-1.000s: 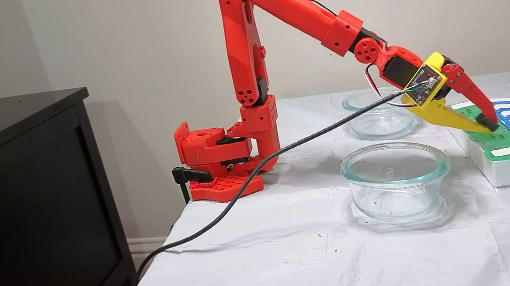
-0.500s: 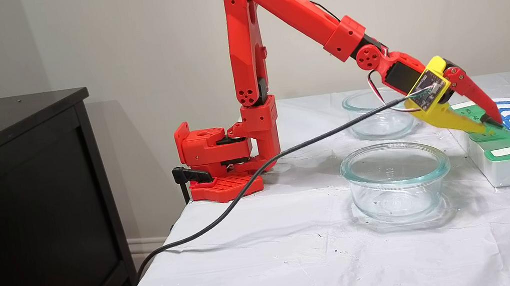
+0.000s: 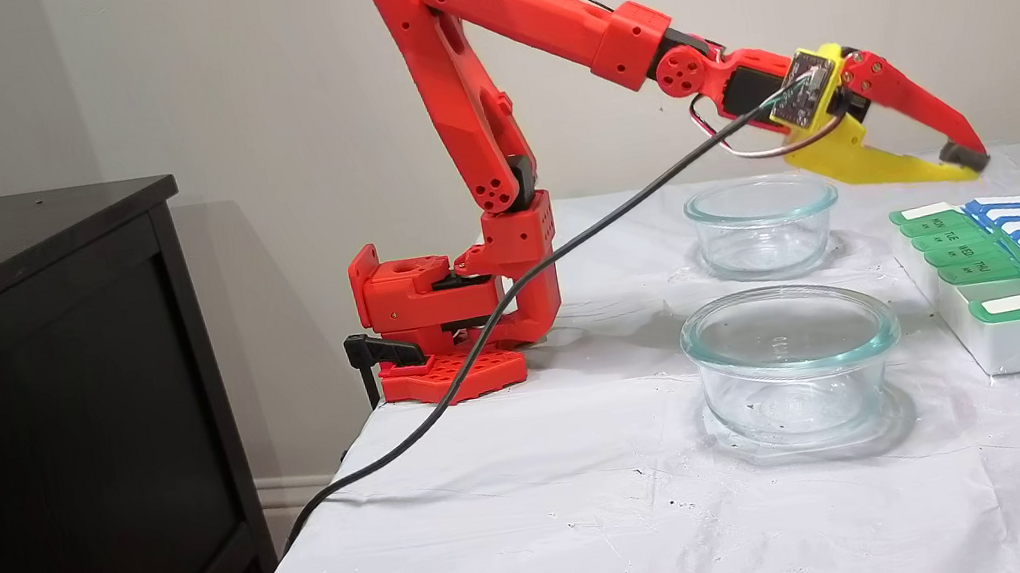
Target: Sort medicines into box.
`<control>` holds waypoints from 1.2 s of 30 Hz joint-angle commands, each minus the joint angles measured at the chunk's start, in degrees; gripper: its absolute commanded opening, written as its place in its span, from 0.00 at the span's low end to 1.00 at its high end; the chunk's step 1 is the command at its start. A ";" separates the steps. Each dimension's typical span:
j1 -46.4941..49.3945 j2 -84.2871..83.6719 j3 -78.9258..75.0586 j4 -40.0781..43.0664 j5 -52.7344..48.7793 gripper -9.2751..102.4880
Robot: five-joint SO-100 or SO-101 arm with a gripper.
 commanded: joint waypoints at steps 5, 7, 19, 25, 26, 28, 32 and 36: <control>2.29 -6.77 -6.33 -7.29 -0.97 0.08; 2.81 -8.79 -7.82 -8.26 -0.79 0.08; 4.31 -9.58 -9.14 -9.05 0.00 0.08; 5.45 -12.30 -10.63 -9.23 0.79 0.08; 5.62 -12.48 -10.81 -9.14 1.14 0.08; 5.98 -12.66 -10.99 -8.96 1.76 0.08; 6.15 -11.43 -10.55 -6.77 1.85 0.08; 5.27 -10.20 -9.40 -3.43 0.26 0.08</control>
